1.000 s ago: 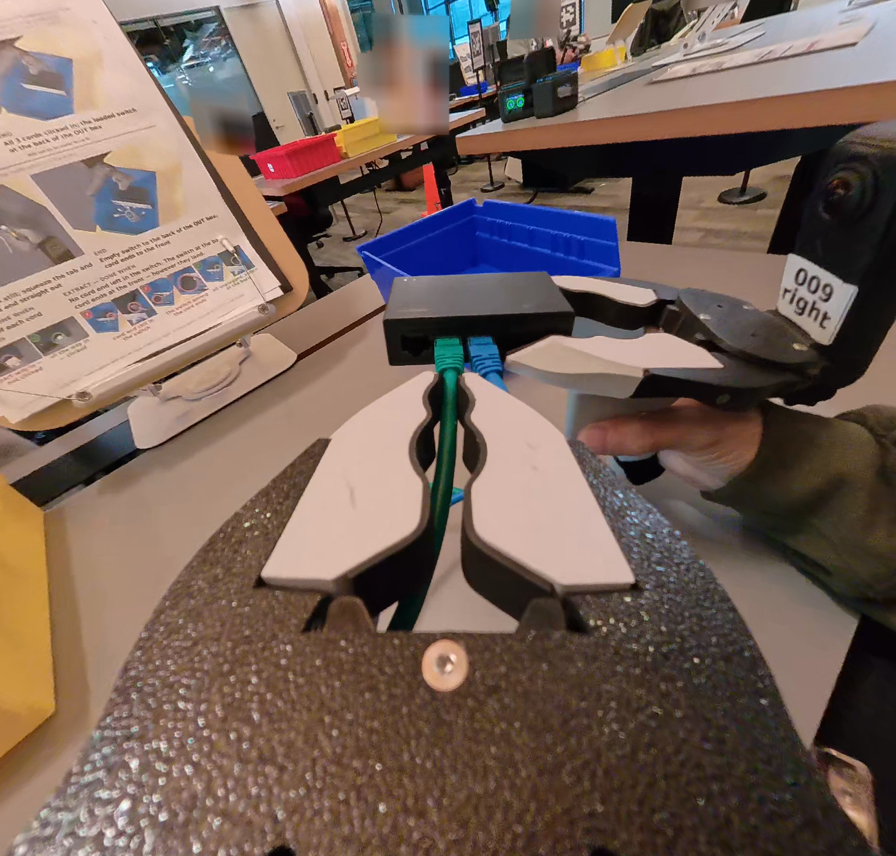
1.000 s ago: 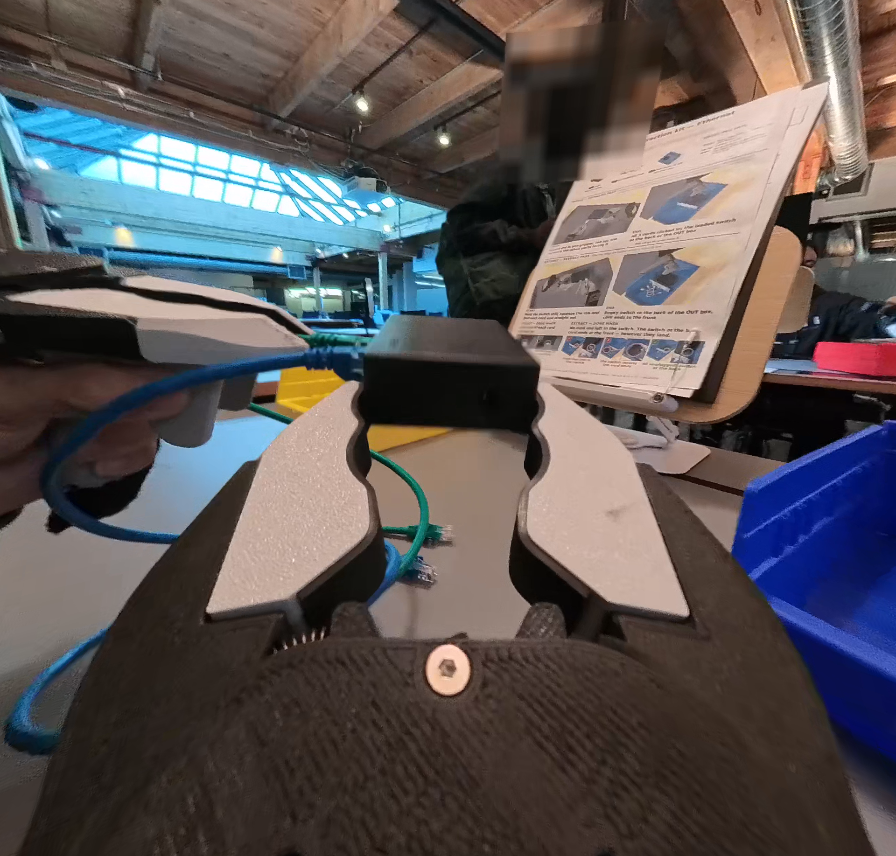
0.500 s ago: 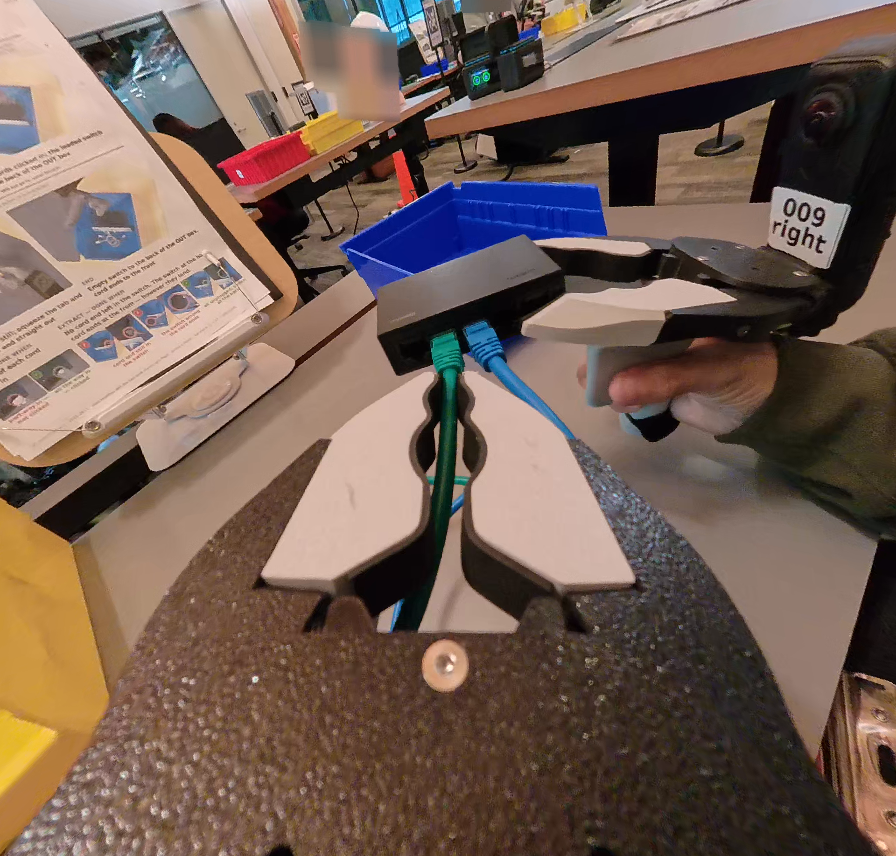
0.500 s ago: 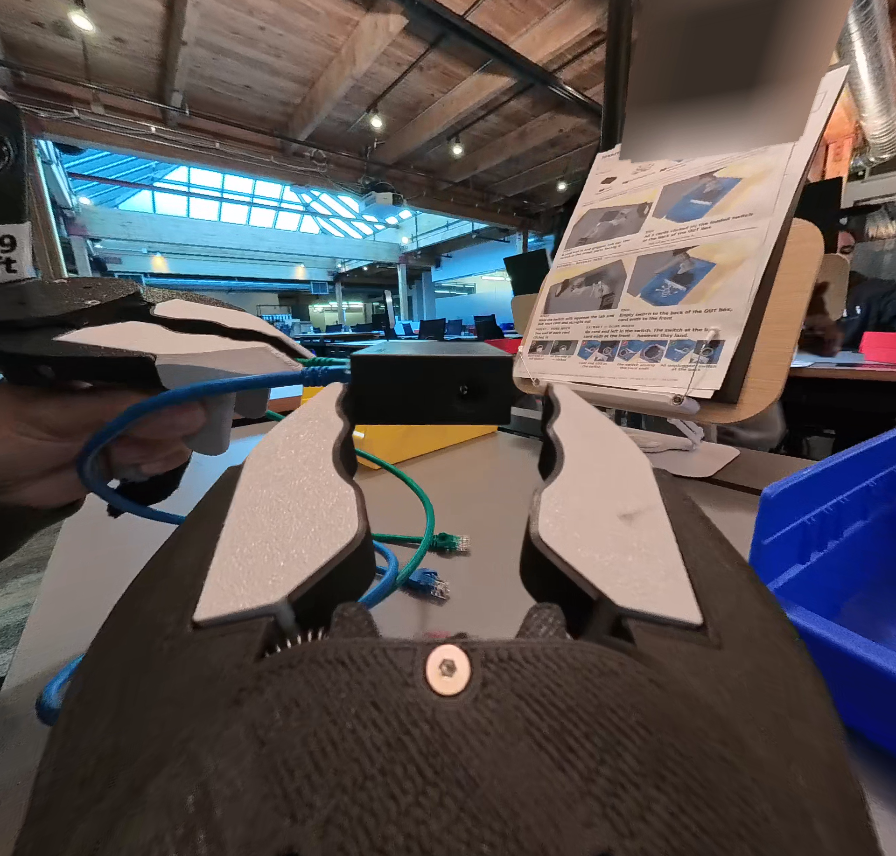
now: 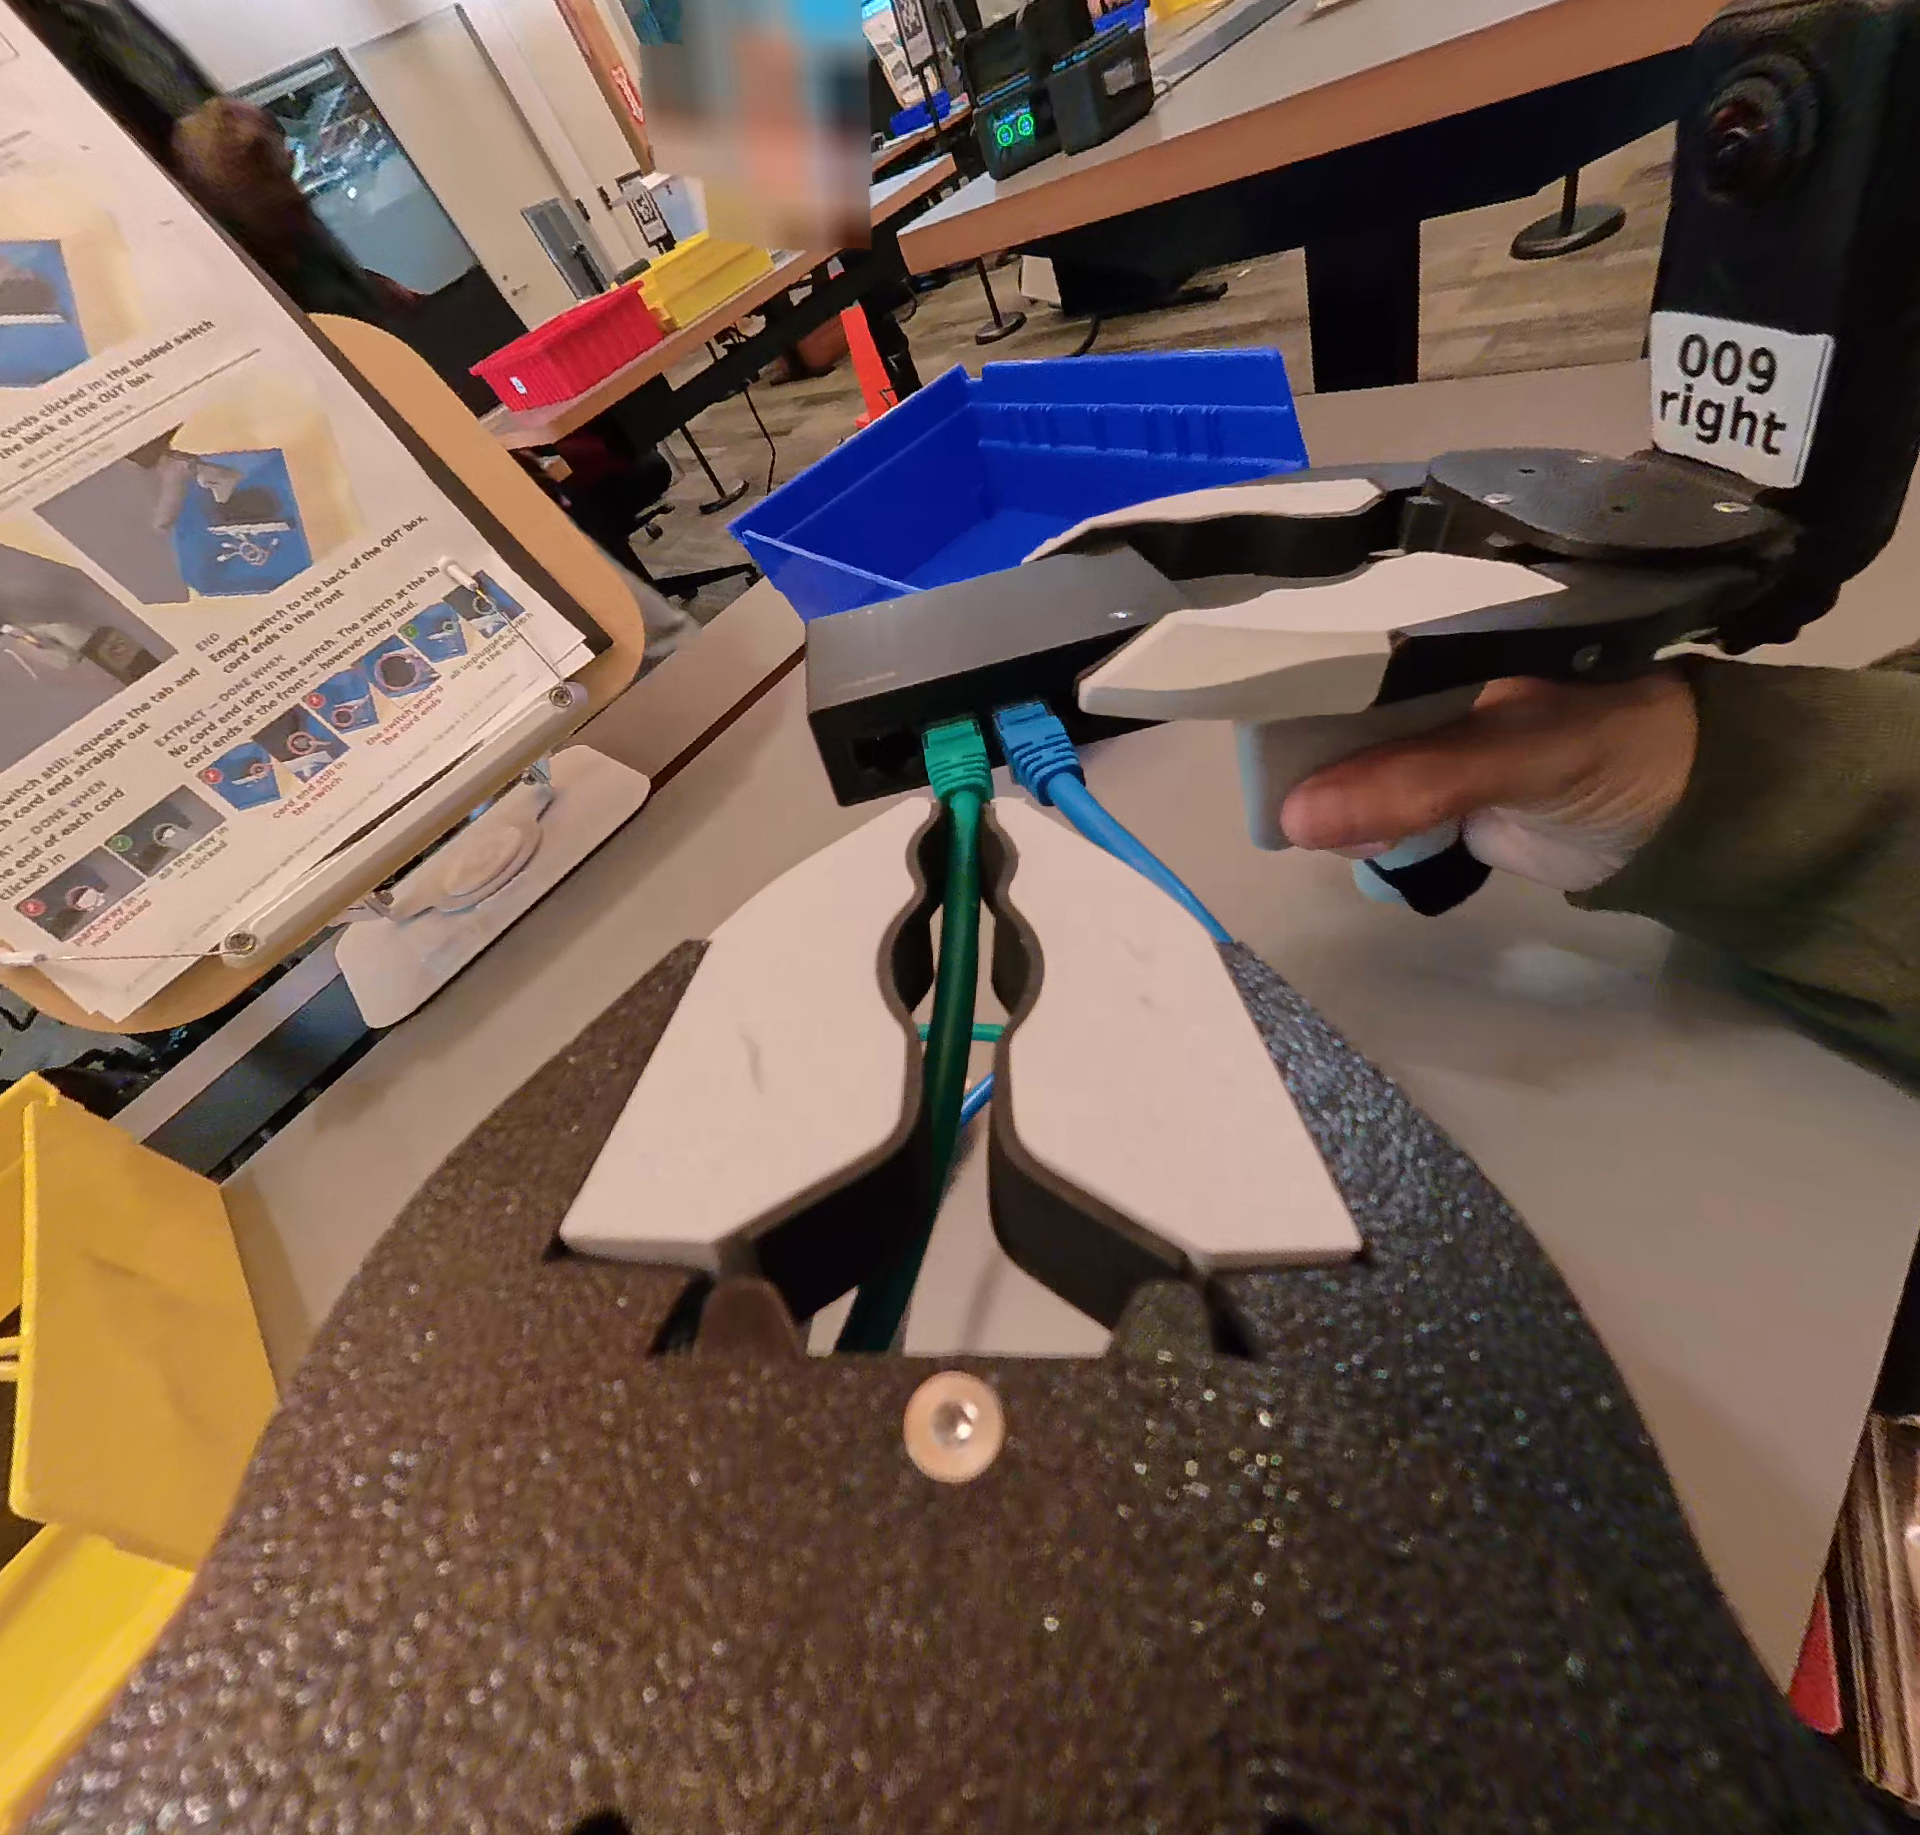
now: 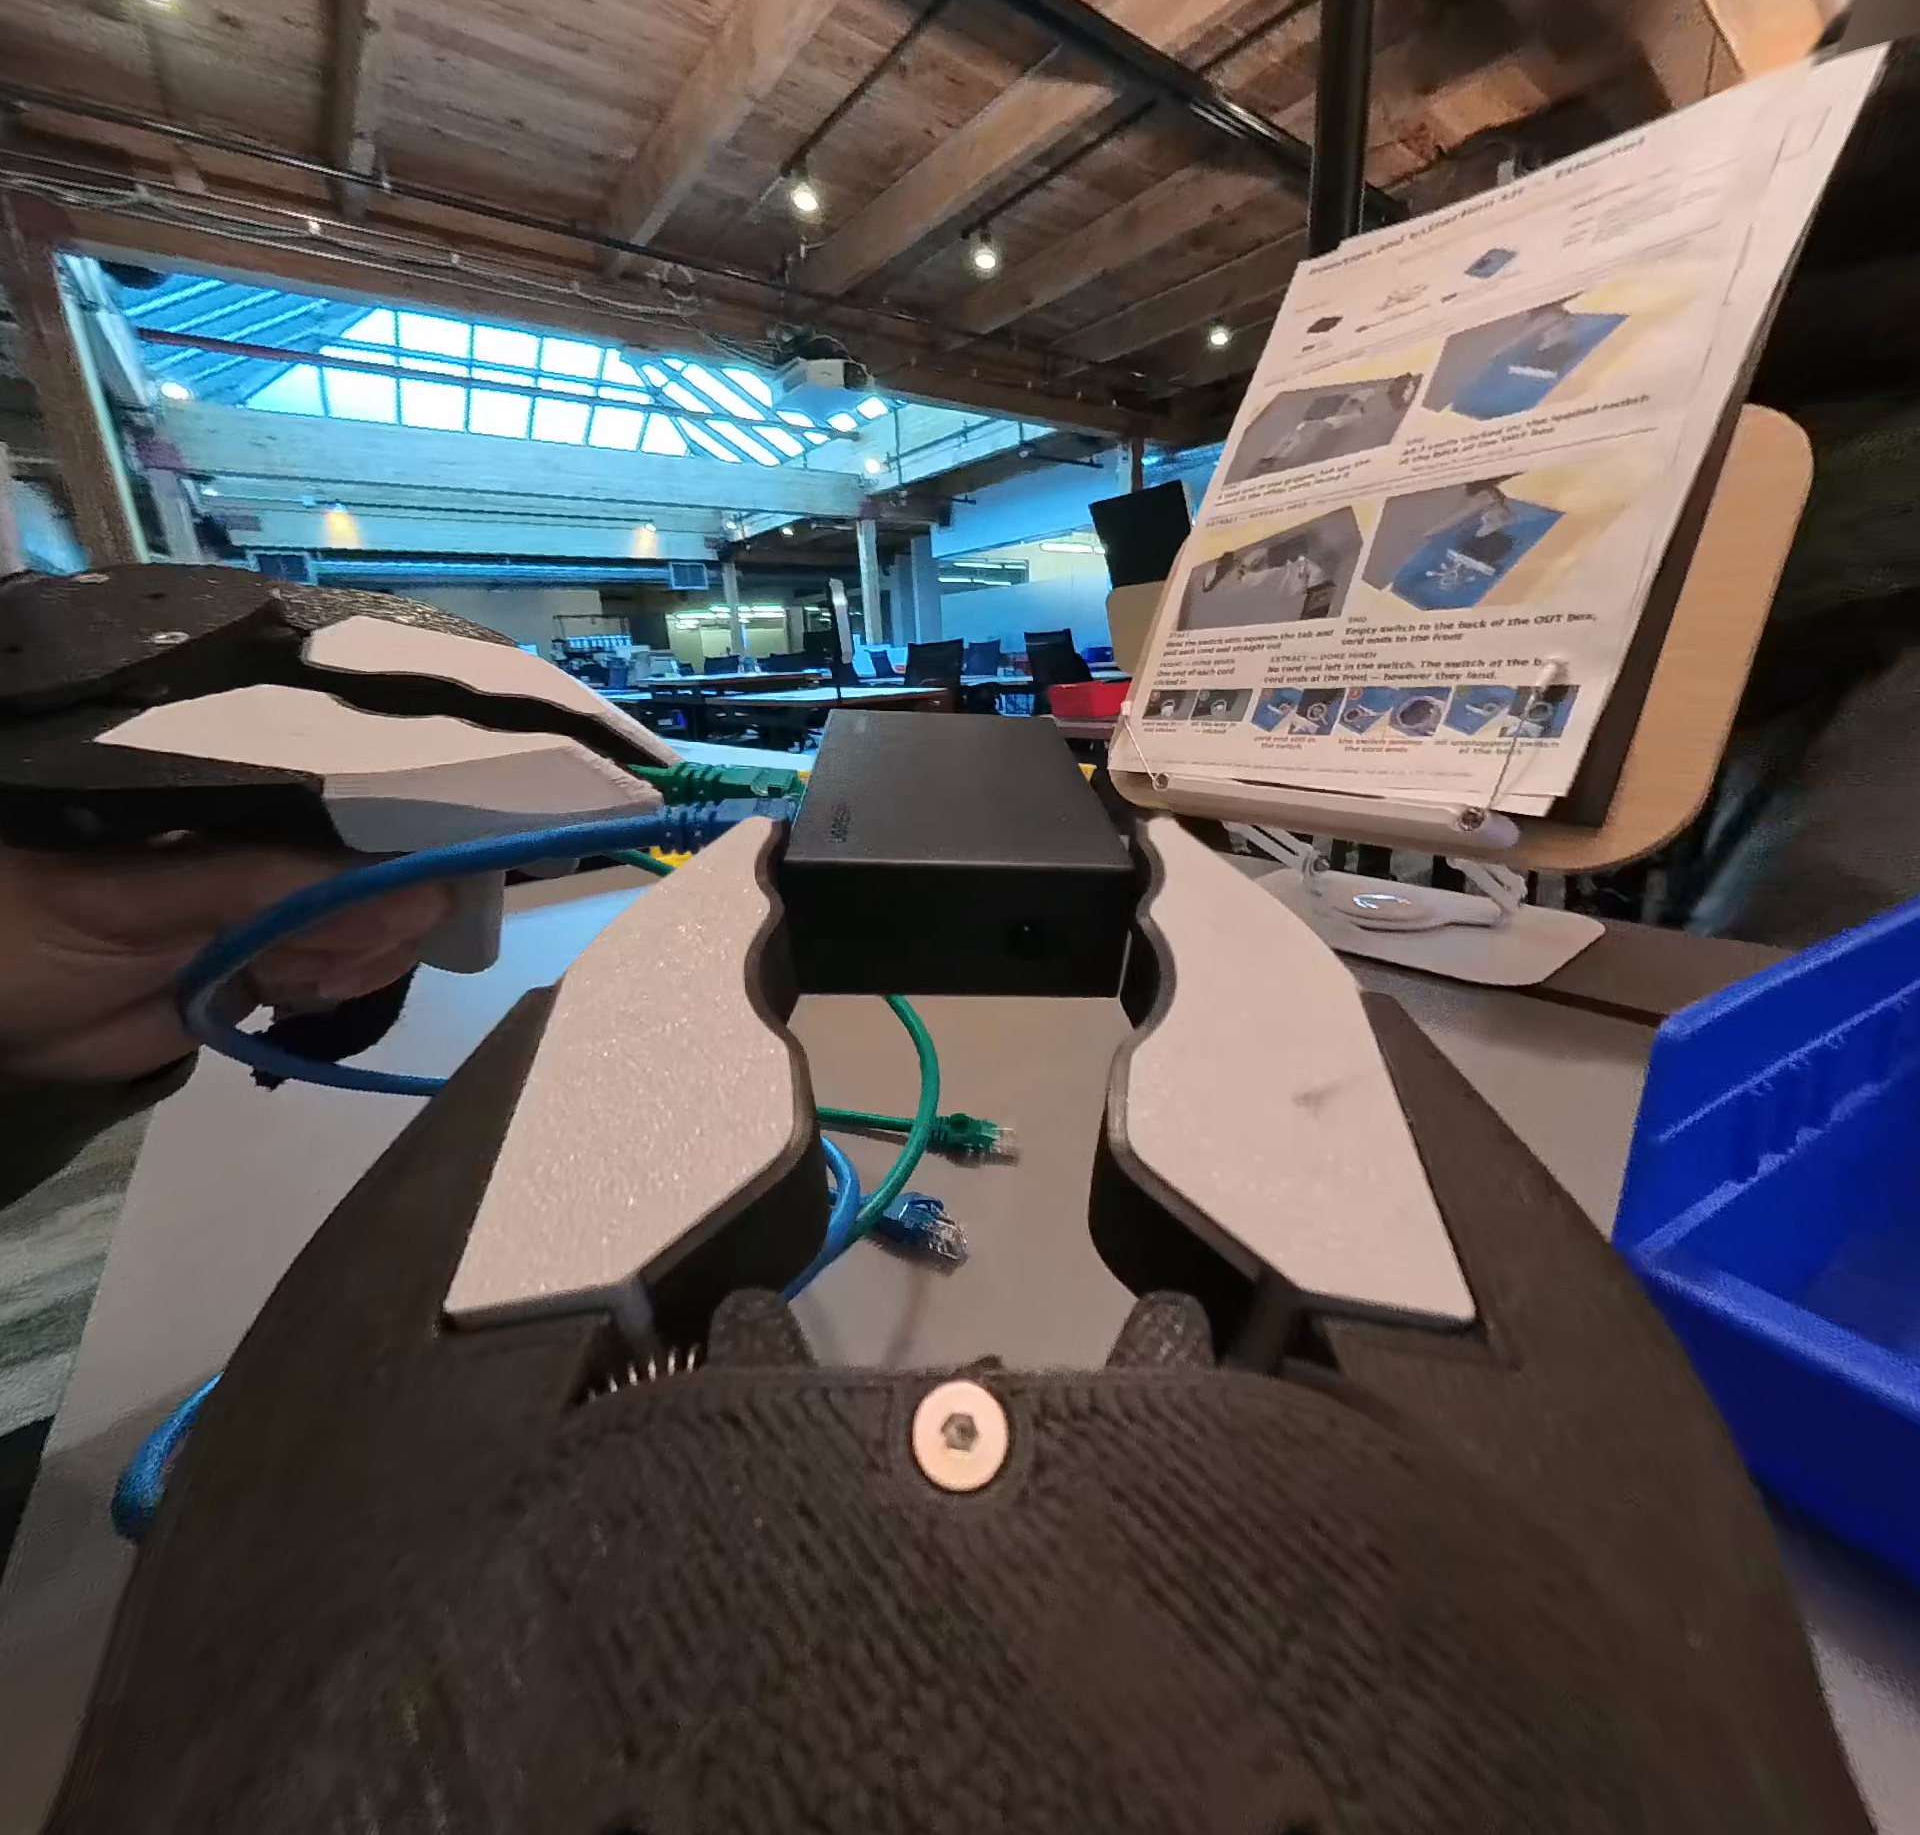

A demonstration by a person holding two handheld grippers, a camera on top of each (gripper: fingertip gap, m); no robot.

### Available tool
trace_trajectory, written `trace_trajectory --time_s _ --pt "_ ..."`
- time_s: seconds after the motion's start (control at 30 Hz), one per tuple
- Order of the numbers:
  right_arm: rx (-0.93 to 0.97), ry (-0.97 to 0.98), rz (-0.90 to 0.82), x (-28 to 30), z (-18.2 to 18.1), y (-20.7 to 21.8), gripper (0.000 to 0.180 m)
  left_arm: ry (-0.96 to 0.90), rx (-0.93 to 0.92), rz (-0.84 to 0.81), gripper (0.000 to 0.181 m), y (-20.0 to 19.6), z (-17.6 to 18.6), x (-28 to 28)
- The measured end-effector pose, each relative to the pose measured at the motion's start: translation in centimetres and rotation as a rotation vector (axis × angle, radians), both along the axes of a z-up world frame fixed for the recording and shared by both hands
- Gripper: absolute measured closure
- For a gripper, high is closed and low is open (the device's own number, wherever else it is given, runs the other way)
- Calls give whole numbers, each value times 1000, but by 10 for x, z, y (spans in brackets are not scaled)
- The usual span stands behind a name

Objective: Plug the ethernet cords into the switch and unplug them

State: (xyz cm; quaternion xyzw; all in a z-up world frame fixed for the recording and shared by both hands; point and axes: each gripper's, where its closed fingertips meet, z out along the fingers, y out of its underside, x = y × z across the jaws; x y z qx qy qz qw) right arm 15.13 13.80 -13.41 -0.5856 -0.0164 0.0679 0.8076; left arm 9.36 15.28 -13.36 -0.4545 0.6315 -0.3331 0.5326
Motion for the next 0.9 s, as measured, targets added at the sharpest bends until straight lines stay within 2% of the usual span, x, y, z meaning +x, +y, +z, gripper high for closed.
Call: trace_trajectory --time_s 0.43,0.53,0.9 --pt "-39 158 40 1 -12 8 118 6 -12 -6 176 -1 1 2" --pt "-43 135 55 -7 -7 8 115 -6 48 9 176 -3 6 -4" --pt "8 103 39 -6 4 -1 118 -92 -31 -24 175 -12 19 -4"
